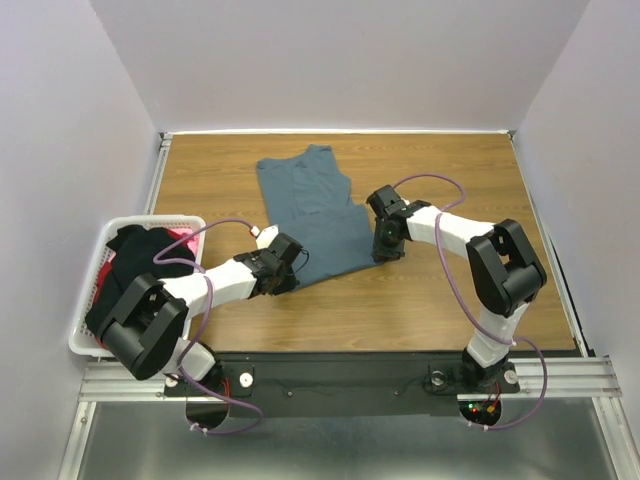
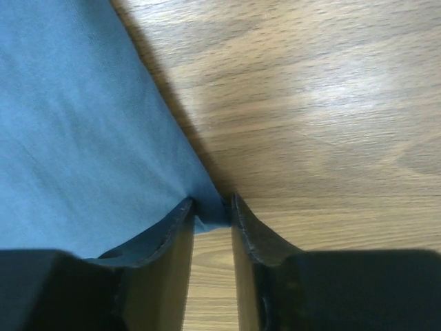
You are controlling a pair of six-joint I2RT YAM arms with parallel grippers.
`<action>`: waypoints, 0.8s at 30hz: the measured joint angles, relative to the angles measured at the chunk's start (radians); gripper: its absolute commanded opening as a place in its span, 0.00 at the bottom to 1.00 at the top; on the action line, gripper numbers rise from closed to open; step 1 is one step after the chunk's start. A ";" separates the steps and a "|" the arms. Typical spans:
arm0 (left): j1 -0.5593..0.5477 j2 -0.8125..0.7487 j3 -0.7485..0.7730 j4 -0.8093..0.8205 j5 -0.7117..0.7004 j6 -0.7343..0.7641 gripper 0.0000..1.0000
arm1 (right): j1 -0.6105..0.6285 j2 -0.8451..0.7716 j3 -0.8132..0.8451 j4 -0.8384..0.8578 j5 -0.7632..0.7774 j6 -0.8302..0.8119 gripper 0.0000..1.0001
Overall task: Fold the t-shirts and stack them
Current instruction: Fold the tshirt
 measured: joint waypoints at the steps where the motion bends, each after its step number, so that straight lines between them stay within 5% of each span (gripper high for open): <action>1: 0.000 -0.002 -0.001 0.000 0.003 0.000 0.00 | 0.002 0.000 0.000 0.003 -0.001 0.003 0.24; 7: 0.000 -0.002 -0.001 -0.002 0.008 0.000 0.00 | 0.007 0.008 0.001 0.020 -0.002 0.006 0.01; 17: 0.000 -0.030 0.005 -0.072 0.031 0.021 0.00 | 0.020 -0.003 0.006 -0.009 0.049 -0.067 0.01; 24: -0.058 -0.100 -0.033 -0.145 0.134 0.017 0.00 | 0.027 -0.135 -0.151 -0.032 0.000 -0.126 0.01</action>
